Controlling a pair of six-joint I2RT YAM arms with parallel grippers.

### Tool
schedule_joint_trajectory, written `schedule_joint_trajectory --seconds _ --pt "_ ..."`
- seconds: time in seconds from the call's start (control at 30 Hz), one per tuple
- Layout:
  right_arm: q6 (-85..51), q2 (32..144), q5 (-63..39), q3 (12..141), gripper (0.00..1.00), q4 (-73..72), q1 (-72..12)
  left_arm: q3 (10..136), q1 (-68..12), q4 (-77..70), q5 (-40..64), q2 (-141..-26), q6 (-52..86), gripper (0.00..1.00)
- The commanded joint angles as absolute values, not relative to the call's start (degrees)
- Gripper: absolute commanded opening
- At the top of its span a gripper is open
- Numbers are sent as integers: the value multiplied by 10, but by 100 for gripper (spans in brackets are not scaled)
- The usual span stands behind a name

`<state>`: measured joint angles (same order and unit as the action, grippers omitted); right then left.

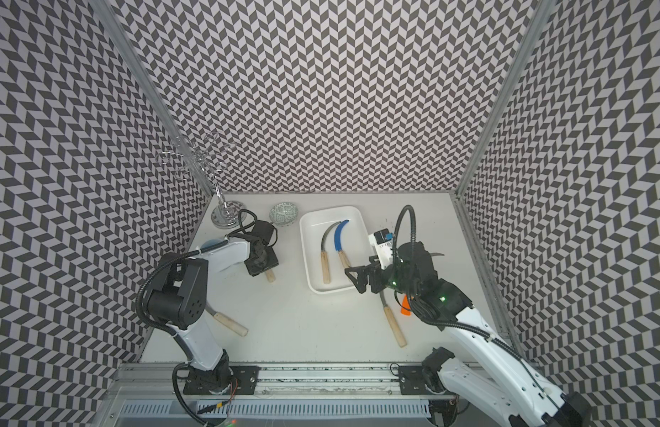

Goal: Put small sickles into storage boxes
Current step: Pick up the sickle at the center of the board.

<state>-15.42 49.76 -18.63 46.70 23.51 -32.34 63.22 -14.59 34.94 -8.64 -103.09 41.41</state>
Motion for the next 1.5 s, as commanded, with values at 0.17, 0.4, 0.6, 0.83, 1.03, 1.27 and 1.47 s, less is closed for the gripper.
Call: schedule_joint_trajectory --seconds 0.17,0.4,0.6,0.83,1.03,1.27,1.47 --pt "-146 483 -176 461 100 204 -325 628 -144 357 -83 -1049 418 41" --pt "-146 482 -172 461 100 204 -324 624 -144 353 -81 -1050 419 30" --pt "-146 484 -172 461 100 204 -324 627 -144 357 -83 -1047 418 18" --pt "-146 484 -171 461 100 204 -325 635 -145 367 -94 -1037 418 17" --pt "-146 486 -172 461 100 203 -324 655 -145 391 -108 -1012 417 18" --pt "-146 480 -166 461 100 205 -324 666 -145 409 -116 -989 421 18" --pt "-146 479 -167 462 100 206 -325 676 -145 426 -123 -970 424 18"
